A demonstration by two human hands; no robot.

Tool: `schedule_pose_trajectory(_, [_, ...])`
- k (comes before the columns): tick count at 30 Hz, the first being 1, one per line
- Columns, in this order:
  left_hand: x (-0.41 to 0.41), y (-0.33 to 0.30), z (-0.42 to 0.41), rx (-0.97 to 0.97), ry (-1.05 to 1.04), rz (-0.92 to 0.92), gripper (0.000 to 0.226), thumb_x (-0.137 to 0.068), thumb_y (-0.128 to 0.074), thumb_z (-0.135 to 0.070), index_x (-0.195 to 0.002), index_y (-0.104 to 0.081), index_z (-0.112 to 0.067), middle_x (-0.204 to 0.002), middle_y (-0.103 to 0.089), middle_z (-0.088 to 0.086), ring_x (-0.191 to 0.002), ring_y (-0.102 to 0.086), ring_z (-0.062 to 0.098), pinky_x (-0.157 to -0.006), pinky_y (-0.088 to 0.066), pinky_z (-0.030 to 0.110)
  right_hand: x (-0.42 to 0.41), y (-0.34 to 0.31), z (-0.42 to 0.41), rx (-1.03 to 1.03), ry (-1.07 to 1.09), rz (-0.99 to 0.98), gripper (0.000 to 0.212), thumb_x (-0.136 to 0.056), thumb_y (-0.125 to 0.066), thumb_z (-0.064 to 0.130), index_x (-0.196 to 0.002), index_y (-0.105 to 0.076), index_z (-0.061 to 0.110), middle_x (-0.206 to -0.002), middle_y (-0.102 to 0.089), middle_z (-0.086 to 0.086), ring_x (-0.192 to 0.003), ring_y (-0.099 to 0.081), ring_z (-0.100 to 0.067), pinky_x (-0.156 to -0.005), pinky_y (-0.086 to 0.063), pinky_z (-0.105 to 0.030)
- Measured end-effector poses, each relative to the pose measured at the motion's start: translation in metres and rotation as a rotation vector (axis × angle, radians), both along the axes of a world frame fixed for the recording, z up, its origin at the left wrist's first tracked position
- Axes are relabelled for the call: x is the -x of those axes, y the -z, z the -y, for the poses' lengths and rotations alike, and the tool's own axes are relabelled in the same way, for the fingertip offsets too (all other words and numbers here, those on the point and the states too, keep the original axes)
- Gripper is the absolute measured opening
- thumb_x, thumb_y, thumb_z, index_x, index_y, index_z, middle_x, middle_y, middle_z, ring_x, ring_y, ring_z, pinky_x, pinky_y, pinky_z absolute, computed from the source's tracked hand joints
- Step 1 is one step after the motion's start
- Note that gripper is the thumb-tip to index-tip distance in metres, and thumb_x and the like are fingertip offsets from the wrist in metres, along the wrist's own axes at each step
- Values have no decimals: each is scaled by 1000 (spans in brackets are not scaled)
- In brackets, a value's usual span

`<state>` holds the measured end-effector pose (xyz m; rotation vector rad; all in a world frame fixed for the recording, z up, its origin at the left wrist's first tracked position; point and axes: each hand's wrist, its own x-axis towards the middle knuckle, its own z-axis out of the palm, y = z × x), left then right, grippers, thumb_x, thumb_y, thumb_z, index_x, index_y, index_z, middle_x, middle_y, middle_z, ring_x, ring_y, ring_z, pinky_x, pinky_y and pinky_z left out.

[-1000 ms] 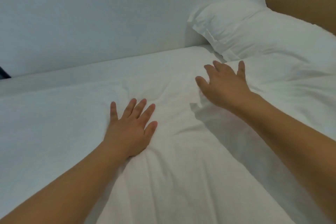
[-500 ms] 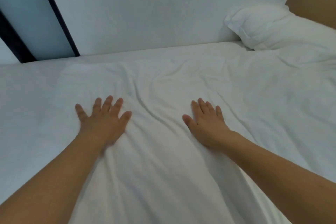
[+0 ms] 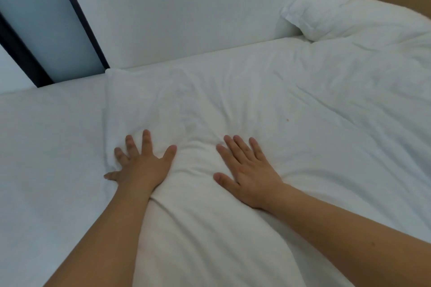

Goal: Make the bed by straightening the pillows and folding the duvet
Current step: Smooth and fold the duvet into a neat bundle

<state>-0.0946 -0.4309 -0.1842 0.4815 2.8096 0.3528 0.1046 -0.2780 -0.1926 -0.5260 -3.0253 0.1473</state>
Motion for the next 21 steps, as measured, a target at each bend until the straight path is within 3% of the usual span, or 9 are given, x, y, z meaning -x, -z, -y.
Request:
schedule_pose_trajectory(9, [-1, 37, -6, -90, -57, -295, 74, -85, -16, -77, -150, -2, -43, -161, 1, -4, -147, 4, 32, -104, -13, 73, 14, 28, -3, -38, 33, -59, 72, -94, -16, 63, -154, -19, 22, -162, -8, -6, -149, -1, -21, -118, 1, -48])
schedule_pose_trajectory(21, [7, 43, -23, 112, -42, -169, 71, -86, -5, -75, -146, 20, -46, -159, 24, -5, -146, 19, 30, -106, -1, 73, 23, 48, -14, -8, 9, -84, 70, -94, -25, 59, -152, -27, 18, -161, -14, -10, -149, -7, -24, -119, -6, -50])
